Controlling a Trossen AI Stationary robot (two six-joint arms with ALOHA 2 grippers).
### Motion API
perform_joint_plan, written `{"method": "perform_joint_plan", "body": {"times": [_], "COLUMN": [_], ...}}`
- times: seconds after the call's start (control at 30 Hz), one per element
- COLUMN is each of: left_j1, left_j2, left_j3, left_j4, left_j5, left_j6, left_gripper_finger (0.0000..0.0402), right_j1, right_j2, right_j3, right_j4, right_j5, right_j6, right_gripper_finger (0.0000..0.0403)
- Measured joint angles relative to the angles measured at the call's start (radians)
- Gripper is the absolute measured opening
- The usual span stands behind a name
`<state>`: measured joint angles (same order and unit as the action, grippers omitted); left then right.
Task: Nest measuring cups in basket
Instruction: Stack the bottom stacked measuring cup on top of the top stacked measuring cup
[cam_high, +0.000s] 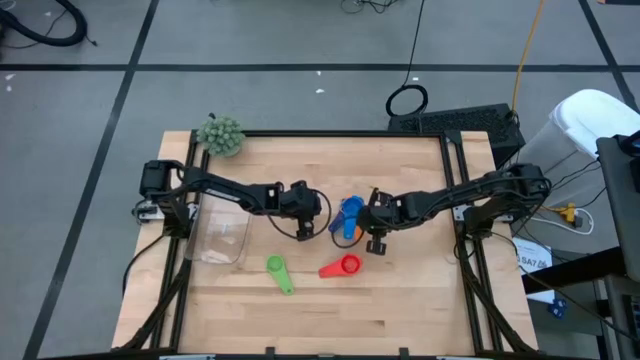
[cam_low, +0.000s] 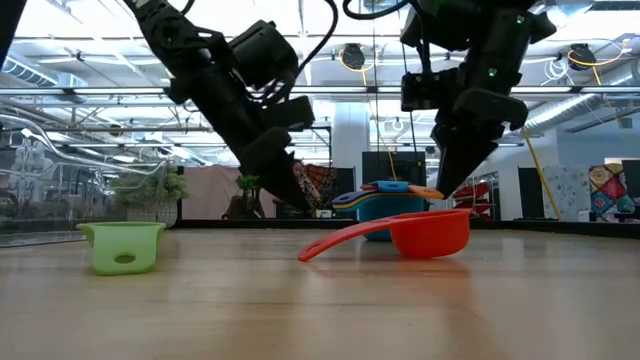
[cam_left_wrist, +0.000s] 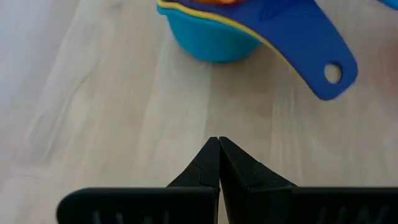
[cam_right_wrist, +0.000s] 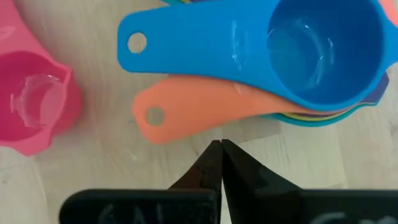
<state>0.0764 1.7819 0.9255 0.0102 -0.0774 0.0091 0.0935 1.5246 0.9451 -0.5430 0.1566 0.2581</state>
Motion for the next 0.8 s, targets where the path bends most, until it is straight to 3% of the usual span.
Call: {"method": "perform_joint_plan", "body": {"times": [0.23, 0.5, 0.8], "left_j1": [0.002, -0.001, -0.001], "left_j2": [0.051, 0.052, 0.052], "left_j3": [0.0, -0.001, -0.001], "left_j4": [0.105, 0.134, 0.162], "left_j5": [0.052, 0.054, 0.054], "left_j6": [-0.013, -0.021, -0.022], "left_gripper_finger": [0.0001, 0.0002, 0.0002], "right_j1": [0.001, 0.0, 0.0], "right_j2": [0.0, 0.0, 0.0], "right_j3": [-0.02, -0.128, -0.137], "right_j4": [0.03, 0.165, 0.25], "right_j5": [-0.037, -0.061, -0.069], "right_j6": [0.016, 0.045, 0.021], "right_gripper_finger": [0.0, 0.0, 0.0]}}
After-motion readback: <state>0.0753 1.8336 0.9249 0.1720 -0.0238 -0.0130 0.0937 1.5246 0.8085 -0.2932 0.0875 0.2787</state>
